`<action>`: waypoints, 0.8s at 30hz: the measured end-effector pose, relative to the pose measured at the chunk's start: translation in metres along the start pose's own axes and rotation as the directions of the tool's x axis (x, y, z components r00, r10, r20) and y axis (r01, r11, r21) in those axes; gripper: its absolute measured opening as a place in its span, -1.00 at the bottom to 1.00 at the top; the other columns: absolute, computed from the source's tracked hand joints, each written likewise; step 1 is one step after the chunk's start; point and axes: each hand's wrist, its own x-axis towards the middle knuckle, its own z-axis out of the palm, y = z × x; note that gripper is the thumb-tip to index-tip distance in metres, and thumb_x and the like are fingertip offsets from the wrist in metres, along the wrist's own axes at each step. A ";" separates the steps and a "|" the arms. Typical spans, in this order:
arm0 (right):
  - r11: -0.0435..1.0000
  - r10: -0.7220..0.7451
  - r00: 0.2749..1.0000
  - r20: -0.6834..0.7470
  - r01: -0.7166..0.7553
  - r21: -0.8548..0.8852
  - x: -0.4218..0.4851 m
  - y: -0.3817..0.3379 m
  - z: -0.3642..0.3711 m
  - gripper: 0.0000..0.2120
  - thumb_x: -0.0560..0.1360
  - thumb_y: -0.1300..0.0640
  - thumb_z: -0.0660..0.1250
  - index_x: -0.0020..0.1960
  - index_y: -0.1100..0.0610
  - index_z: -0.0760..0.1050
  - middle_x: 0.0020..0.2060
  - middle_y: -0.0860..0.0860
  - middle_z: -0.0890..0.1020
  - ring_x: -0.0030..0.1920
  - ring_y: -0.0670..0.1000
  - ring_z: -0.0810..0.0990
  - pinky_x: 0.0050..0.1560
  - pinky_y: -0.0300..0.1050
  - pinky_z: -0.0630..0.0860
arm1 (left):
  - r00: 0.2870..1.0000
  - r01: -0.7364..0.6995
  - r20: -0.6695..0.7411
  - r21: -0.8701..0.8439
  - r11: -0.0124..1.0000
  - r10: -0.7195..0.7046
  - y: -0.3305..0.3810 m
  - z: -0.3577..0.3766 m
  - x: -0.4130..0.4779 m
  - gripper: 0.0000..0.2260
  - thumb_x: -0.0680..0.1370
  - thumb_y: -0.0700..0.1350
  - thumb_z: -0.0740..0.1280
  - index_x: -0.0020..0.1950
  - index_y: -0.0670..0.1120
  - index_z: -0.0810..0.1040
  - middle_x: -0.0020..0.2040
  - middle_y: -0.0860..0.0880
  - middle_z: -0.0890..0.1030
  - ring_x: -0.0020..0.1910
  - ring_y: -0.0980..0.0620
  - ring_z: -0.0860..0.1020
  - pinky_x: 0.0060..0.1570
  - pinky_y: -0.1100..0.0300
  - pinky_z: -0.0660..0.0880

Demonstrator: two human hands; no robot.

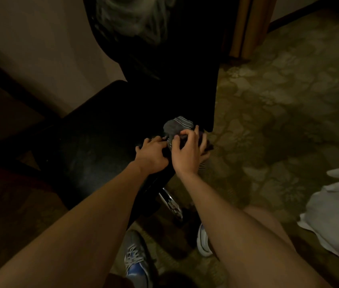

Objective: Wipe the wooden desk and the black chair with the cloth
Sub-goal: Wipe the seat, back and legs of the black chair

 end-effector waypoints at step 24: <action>0.919 0.297 0.947 0.122 -0.318 0.233 -0.034 0.003 0.005 -0.40 0.66 -0.08 0.15 0.58 -0.28 -0.09 0.50 0.19 0.12 0.28 0.32 0.44 0.14 0.13 0.52 | 0.986 -0.098 0.149 0.149 0.984 0.075 -0.013 -0.019 -0.005 -0.51 0.66 -0.05 0.25 0.58 0.16 0.23 0.63 0.11 0.06 0.53 -0.12 0.09 0.42 -0.18 0.22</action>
